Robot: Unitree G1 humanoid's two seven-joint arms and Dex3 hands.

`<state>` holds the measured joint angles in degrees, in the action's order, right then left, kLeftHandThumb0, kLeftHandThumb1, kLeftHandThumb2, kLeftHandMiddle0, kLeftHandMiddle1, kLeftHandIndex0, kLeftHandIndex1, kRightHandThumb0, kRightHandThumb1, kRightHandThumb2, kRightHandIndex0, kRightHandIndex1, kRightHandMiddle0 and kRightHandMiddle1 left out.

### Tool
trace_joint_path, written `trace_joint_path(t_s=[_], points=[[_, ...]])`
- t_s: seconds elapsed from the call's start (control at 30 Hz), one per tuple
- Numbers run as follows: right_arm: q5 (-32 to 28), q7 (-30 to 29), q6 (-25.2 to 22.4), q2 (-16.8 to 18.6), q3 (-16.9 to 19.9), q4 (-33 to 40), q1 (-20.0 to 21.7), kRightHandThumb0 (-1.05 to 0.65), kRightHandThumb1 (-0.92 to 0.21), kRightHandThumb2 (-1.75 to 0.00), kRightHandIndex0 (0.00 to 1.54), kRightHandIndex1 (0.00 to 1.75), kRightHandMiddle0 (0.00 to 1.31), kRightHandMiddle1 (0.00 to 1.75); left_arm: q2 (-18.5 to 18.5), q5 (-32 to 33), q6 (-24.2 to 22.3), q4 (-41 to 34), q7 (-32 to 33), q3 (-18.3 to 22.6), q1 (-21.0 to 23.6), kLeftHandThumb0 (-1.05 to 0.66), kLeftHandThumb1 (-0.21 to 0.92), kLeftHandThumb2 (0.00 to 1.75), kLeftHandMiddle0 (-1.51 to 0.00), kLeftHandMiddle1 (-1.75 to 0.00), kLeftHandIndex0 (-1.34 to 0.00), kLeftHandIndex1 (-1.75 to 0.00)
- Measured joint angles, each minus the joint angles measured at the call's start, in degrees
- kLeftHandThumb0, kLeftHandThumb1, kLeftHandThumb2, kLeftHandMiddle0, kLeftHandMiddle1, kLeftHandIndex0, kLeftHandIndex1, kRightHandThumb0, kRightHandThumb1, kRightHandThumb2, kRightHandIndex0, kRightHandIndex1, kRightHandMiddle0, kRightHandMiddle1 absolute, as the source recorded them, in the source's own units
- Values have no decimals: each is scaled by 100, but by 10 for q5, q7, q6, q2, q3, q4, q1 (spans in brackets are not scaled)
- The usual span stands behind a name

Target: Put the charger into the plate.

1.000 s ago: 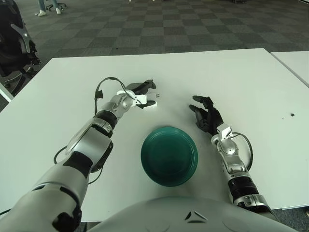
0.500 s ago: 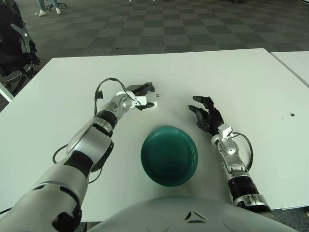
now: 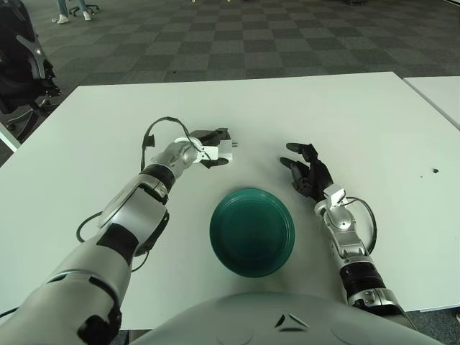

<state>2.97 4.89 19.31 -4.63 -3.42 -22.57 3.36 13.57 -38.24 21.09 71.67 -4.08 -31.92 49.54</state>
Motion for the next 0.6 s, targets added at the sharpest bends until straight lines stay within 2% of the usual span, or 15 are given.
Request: trace_joint_path(t_s=[0.3, 0.6], points=[[1, 0, 2, -1, -2, -1, 1, -55, -92, -66, 61, 16, 8, 102, 1, 13, 1, 7, -38, 6, 8, -103, 92, 80, -31, -1, -5, -87], [1, 0, 2, -2, -3, -1, 1, -54, -92, -67, 60, 17, 8, 101, -1, 20, 0, 18, -27, 12, 7, -101, 92, 81, -36, -4, -7, -89]])
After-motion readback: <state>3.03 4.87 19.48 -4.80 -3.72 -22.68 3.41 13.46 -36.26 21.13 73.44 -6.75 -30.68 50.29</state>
